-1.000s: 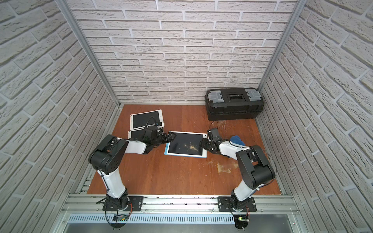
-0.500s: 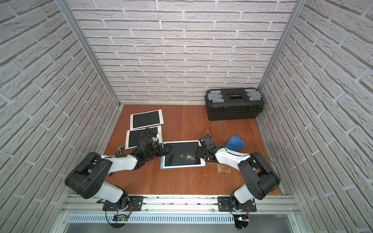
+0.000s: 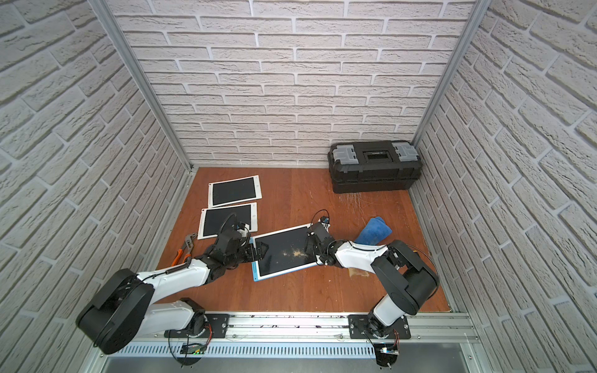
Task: Wipe the drawing tablet
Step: Move the drawing tablet to the center of the board.
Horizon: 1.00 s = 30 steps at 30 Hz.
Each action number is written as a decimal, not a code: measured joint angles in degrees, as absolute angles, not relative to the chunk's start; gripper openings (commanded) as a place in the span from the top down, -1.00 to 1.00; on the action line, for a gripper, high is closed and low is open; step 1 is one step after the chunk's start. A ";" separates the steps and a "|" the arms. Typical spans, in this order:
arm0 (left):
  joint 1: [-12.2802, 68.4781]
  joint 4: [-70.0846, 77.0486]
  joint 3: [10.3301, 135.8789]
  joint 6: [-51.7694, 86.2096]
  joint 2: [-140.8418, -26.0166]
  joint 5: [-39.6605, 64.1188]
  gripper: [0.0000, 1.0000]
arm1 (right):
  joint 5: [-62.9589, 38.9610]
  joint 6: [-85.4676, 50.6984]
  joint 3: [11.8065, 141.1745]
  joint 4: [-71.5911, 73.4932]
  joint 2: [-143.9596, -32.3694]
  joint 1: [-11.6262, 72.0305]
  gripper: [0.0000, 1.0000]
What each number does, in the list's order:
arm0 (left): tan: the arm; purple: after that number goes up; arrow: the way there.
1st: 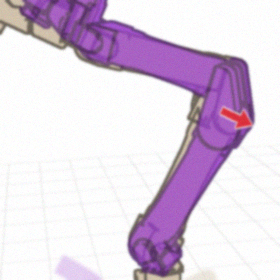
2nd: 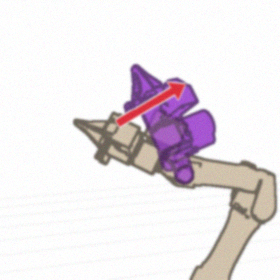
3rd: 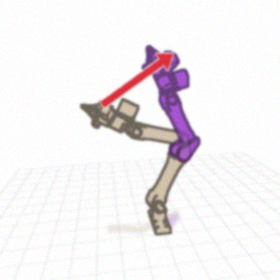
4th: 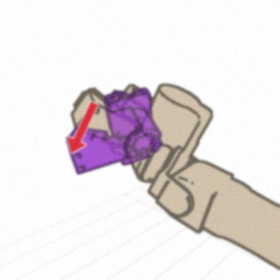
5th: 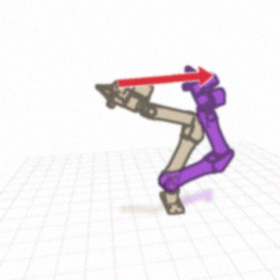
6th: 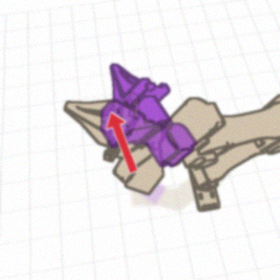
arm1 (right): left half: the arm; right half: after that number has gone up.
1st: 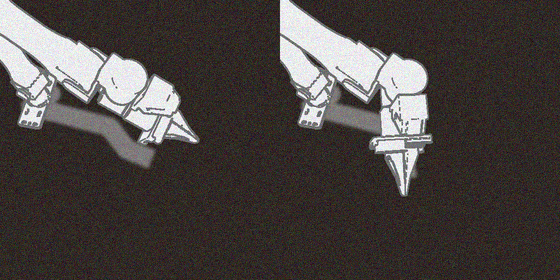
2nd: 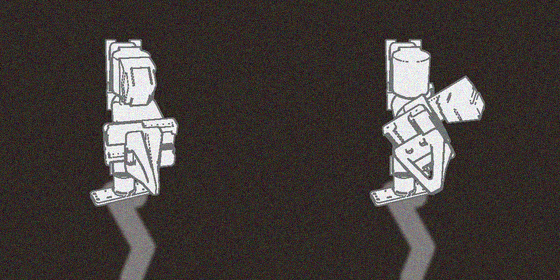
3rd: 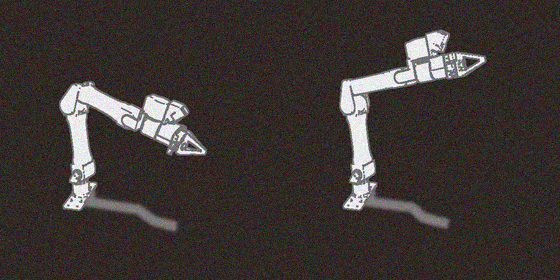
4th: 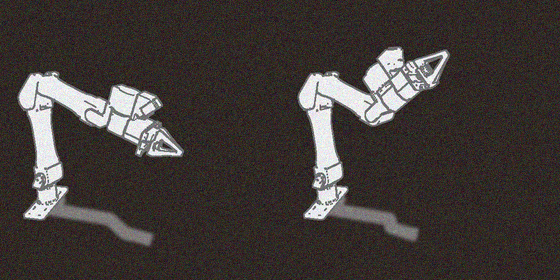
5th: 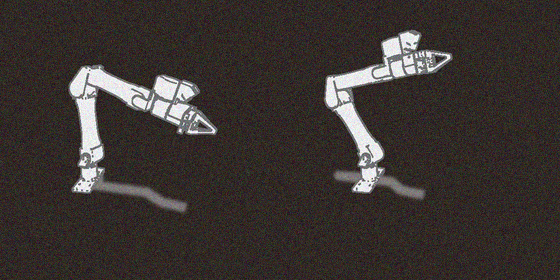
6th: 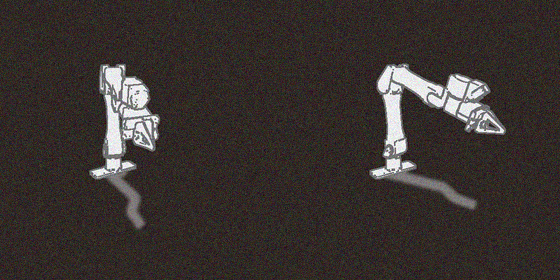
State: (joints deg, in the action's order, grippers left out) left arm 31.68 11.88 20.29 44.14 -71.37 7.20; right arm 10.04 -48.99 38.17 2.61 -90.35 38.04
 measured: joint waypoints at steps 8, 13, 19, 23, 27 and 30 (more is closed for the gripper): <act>31.68 4.71 21.39 42.22 -69.04 4.51 -0.96 | 7.18 -50.65 36.82 -1.45 -86.89 41.98 -0.33; 31.77 3.51 23.83 41.28 -71.68 4.78 -0.96 | 2.61 -50.96 36.32 -8.62 -82.76 42.94 -0.46; 33.54 -1.15 25.87 40.16 -70.91 7.86 -0.96 | -3.55 -48.40 36.82 -23.55 -69.28 31.11 -0.58; 33.61 -8.69 29.93 37.93 -67.13 5.37 -0.96 | -0.64 -45.12 39.44 -30.83 -56.86 14.44 -0.59; 33.61 -12.47 35.64 35.53 -64.40 3.22 -0.96 | 0.14 -43.33 38.98 -34.15 -51.64 1.39 -0.57; 33.61 -12.34 37.26 34.61 -63.70 3.03 -0.96 | -1.26 -43.27 36.25 -33.34 -54.17 -6.66 -0.56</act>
